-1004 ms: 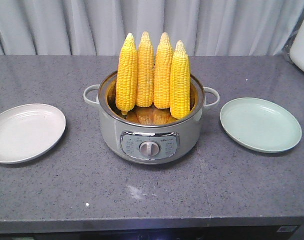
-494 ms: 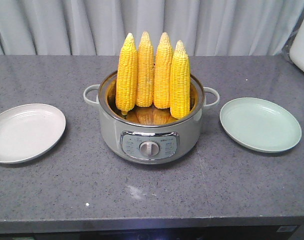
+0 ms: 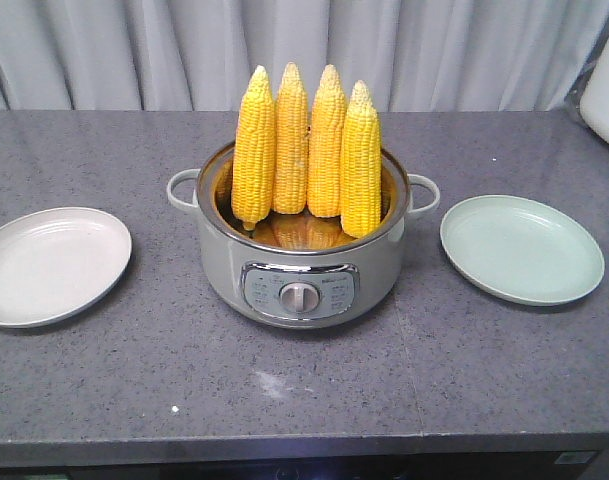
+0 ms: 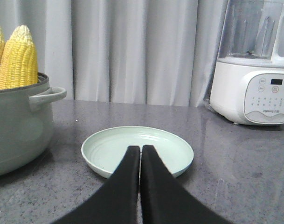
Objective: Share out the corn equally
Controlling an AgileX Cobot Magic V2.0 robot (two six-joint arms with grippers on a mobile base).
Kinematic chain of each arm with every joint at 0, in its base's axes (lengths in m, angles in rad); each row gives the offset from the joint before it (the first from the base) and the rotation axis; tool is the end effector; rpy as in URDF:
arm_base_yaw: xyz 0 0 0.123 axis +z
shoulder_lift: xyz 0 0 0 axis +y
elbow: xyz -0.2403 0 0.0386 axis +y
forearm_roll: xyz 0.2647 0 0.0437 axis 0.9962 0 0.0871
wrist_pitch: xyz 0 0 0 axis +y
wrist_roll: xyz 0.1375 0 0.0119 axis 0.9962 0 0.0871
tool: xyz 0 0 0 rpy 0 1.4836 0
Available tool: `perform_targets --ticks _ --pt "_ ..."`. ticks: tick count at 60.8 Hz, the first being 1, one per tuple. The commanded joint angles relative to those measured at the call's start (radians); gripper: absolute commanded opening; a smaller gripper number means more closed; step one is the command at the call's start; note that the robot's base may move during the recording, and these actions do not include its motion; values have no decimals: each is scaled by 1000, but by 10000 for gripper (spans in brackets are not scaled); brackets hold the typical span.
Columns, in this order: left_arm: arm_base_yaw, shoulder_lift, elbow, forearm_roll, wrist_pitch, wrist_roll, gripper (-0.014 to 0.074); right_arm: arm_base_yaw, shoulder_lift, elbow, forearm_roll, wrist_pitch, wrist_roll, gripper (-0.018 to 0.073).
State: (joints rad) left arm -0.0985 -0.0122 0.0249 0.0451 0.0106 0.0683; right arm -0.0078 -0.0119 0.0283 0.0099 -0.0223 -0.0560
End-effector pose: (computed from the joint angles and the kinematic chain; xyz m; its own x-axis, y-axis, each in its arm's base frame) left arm 0.1614 -0.0159 0.2077 0.0742 0.1064 -0.9916 0.0900 0.9895 0.1129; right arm 0.1621 -0.0013 0.2108 0.0925 -0.0468 -0.9946 0.0123 0.9989 -0.0459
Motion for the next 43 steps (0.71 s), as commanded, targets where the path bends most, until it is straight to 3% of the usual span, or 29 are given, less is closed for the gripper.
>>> perform_targets --ticks 1,15,30,43 --pt "-2 -14 3 -11 -81 -9 -7 -1 -7 9 -1 -106 -6 -10" --pt "-2 32 -131 -14 -11 -99 -7 -1 62 -151 15 48 20 -10" --pt "-2 329 -534 -11 219 -114 -7 -1 323 -481 15 290 8 -10" --pt "-2 667 -921 -11 492 -114 -7 -1 601 -795 15 536 -26 -10"
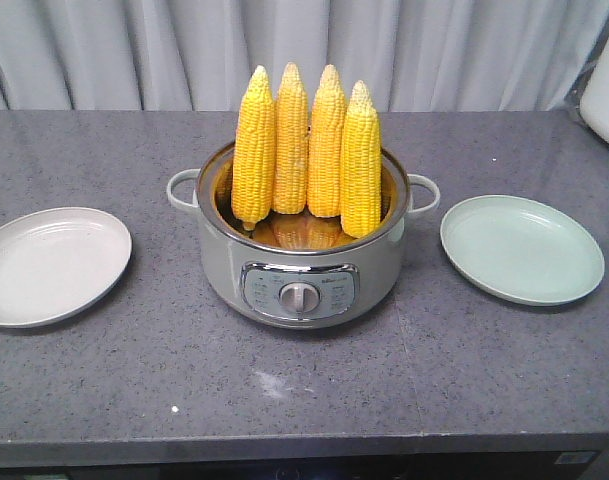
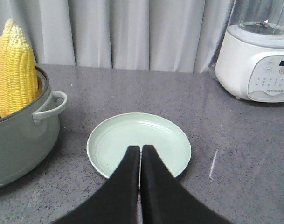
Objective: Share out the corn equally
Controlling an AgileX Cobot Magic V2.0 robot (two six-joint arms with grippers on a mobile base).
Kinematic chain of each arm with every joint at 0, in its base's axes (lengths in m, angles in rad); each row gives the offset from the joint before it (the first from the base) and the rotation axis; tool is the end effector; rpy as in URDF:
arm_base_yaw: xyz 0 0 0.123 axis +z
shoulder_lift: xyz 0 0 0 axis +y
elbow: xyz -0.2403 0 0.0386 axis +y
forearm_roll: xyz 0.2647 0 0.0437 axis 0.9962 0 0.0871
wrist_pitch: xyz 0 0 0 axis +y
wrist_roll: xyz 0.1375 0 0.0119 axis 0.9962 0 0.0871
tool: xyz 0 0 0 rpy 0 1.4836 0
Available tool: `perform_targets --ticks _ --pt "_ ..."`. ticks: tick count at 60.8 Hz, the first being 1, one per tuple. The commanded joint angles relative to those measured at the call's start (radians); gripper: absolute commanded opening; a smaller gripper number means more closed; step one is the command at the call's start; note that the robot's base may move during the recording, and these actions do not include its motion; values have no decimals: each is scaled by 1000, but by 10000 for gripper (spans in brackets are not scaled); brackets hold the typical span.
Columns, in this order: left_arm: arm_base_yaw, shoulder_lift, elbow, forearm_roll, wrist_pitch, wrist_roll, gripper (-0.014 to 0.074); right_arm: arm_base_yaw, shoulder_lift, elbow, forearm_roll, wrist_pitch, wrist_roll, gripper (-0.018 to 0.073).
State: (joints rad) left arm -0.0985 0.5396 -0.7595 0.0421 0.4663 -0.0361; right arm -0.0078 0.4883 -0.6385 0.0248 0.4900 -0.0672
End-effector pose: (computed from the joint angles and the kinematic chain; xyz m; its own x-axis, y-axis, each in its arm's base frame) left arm 0.1980 -0.0169 0.3580 -0.1573 0.0171 -0.9874 0.0800 0.9968 0.0045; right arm 0.1947 0.0001 0.3180 -0.2494 -0.0434 -0.9674 -0.0148 0.9991 -0.0410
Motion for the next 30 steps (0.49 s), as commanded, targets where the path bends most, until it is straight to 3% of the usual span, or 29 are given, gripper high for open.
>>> perform_targets --ticks 1,17,30 --pt "-2 143 -166 -8 61 -9 -7 -1 116 -144 0 36 -15 -10" --pt "-2 490 -506 -7 436 -8 -7 -1 382 -377 1 218 -14 -10" --pt "-2 611 -559 -8 461 -8 -7 -1 459 -396 35 227 -9 -10"
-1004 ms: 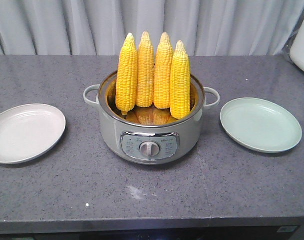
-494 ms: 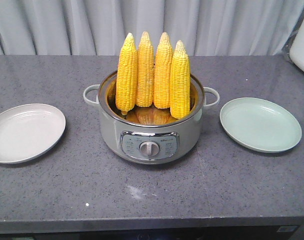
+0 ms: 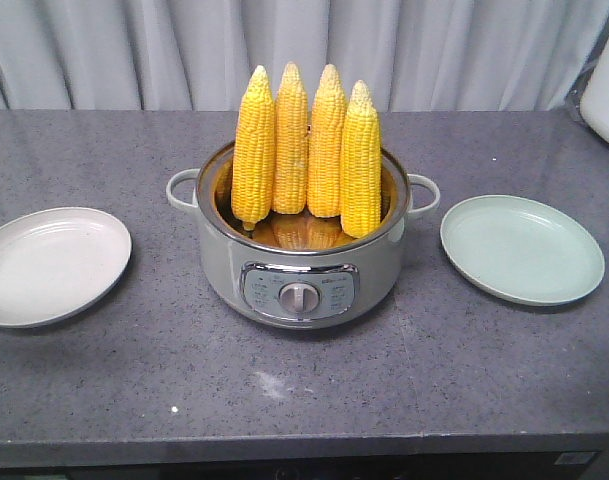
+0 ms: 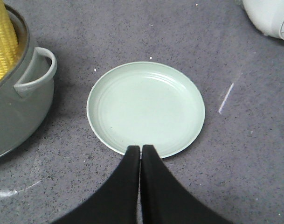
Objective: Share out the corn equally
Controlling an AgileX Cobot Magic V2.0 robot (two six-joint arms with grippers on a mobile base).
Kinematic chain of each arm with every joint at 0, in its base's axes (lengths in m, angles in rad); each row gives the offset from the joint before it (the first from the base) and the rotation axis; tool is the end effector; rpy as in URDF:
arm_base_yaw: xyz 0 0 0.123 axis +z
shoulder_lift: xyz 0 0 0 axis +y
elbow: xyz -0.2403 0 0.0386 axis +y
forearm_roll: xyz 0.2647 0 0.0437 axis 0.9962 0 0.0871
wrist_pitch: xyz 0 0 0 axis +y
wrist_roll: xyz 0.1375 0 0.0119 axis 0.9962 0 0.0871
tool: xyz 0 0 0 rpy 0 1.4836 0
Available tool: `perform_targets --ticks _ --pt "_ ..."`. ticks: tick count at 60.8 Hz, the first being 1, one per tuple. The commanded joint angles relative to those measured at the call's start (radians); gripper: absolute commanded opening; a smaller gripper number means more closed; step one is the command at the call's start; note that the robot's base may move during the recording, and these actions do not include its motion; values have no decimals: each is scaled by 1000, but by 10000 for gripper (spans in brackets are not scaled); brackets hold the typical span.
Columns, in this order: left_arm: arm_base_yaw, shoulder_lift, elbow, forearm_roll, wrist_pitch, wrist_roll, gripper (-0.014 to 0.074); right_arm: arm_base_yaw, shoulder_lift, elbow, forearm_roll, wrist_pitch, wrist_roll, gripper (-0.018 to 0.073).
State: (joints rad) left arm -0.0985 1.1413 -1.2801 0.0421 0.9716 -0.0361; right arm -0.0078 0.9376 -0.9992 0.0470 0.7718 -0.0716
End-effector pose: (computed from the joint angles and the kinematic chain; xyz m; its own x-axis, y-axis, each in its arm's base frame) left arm 0.2915 -0.0240 0.3438 -0.6757 0.0544 -0.7352 0.0645 0.9978 0.0145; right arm 0.2625 0.0025 0.3189 -0.5819 -0.0333 -0.8126 -0.0409 0.9991 -0.0117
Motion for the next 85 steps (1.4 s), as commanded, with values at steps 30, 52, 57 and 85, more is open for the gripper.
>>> perform_targets --ticks 30,52,57,85 --pt "-2 21 -39 -8 -45 -8 76 -1 14 -36 12 -34 -7 144" --pt "-2 21 -39 -7 -49 -8 582 -1 14 -36 20 -28 -5 625" --pt "-2 21 -39 -7 -50 -8 654 -1 14 -36 30 -28 -7 652" --pt "-2 21 -39 -7 -55 -9 608 -1 280 -267 420 -11 -453 606"
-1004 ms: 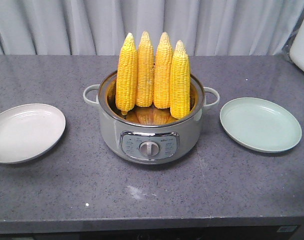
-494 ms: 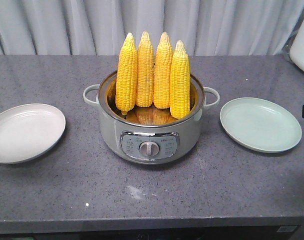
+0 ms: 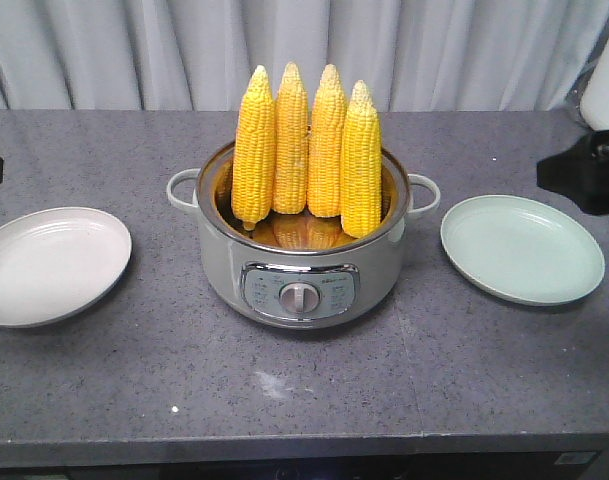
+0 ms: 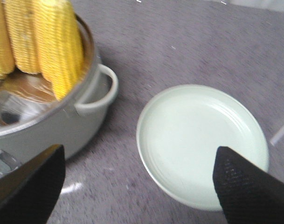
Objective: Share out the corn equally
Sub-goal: 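Reach the right gripper to the corn cob nearest the green plate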
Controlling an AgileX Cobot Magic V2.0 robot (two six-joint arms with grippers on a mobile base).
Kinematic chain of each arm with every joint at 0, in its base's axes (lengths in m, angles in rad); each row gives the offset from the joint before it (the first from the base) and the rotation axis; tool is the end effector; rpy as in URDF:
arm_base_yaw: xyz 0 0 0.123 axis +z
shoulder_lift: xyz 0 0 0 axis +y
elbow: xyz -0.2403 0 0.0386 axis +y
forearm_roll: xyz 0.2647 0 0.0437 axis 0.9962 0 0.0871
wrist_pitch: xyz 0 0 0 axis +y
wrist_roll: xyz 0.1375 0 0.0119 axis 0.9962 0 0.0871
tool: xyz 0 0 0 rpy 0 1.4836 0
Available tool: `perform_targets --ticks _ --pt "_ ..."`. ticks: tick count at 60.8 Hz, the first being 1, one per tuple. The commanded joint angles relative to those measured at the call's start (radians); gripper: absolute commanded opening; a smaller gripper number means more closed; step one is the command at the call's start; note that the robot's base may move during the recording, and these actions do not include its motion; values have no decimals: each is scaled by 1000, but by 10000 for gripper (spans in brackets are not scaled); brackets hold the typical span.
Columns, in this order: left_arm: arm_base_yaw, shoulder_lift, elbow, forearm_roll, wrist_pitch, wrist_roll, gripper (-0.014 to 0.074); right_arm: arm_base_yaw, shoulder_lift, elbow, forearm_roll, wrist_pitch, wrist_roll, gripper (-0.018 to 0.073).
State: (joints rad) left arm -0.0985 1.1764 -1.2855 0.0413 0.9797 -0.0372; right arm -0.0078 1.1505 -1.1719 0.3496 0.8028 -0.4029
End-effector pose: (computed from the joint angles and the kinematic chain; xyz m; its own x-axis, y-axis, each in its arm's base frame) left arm 0.2984 -0.0247 0.3346 -0.7030 0.0552 -0.7091 0.0641 0.9978 0.0141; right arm 0.3065 0.0316 0.3251 -0.5793 -0.1450 -0.8021 -0.2793 0.9598 0.0283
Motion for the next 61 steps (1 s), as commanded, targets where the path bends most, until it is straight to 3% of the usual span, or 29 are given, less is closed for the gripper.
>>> perform_targets --ticks 1,10,18,41,61 --pt "-2 -14 -33 -7 -63 -8 605 -1 82 -106 134 -39 -139 606" --pt "-2 -14 -33 -7 -64 -8 596 -1 245 -260 282 36 -272 601" --pt "-2 -14 -33 -7 -64 -9 593 5 384 -405 336 109 -296 598" --pt "-2 -14 -33 -7 -64 -9 593 187 629 -695 186 102 -255 594" --pt "-2 -14 -33 -7 -63 -9 593 241 723 -743 143 30 -239 592"
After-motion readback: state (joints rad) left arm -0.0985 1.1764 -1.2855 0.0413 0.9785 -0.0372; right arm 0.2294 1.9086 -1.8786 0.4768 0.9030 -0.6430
